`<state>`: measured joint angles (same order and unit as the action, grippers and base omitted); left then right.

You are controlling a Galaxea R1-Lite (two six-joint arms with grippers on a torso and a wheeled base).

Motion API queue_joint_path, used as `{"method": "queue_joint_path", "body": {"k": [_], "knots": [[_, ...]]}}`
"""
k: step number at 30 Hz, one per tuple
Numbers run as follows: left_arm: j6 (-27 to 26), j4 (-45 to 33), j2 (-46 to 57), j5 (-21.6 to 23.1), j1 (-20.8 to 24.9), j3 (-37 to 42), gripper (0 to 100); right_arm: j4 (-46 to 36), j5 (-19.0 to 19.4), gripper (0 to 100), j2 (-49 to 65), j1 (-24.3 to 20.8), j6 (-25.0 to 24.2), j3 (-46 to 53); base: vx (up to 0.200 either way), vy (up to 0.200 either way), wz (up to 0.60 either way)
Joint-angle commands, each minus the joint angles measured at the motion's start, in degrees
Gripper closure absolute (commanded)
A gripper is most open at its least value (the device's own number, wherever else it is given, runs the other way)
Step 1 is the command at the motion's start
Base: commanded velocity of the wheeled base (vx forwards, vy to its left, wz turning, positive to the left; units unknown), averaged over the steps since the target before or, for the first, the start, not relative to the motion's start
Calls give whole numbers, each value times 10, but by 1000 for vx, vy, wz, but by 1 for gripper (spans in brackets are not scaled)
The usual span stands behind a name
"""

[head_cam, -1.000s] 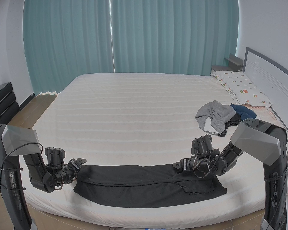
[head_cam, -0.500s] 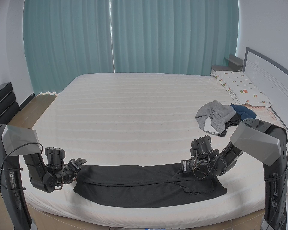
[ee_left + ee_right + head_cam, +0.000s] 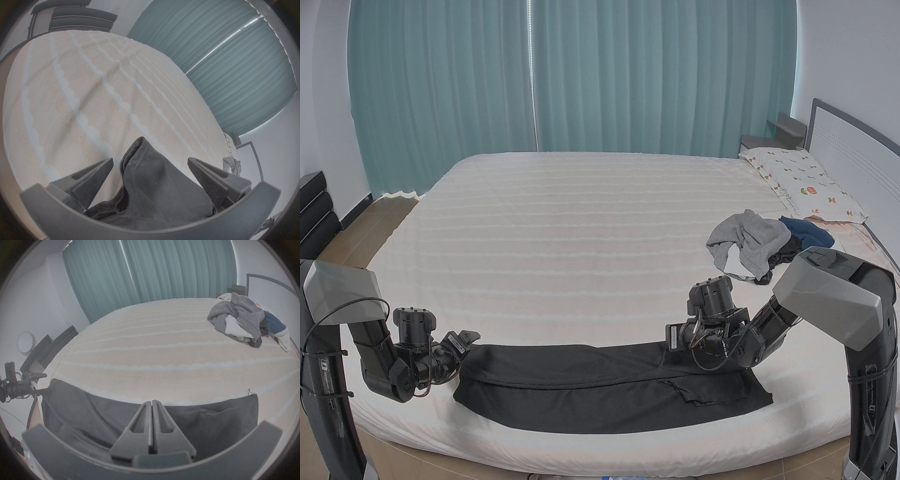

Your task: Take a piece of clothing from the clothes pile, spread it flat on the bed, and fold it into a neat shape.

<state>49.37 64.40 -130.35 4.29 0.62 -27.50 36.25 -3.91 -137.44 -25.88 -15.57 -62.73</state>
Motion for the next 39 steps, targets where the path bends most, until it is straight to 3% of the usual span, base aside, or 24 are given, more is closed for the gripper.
{"method": "queue_joint_path", "body": {"k": [1,8,9,17,23,28,39], "knots": [[0,0,-1,0,0,0,0,2,-1,100,-11,-7,0,-2,0,0,0],[0,0,-1,0,0,0,0,3,-7,100,-15,-6,-5,-1,0,0,0],[0,0,-1,0,0,0,0,5,-7,0,-14,-6,-8,-2,0,0,0],[0,0,-1,0,0,0,0,22,0,0,38,9,-95,2,0,0,0],[1,-1,-1,1,0,1,0,20,1,0,66,51,-97,53,0,0,0],[1,0,-1,1,0,2,0,28,26,0,76,89,-104,122,0,0,0],[0,0,0,1,0,5,0,55,68,0,61,123,-104,148,0,0,0]]}}
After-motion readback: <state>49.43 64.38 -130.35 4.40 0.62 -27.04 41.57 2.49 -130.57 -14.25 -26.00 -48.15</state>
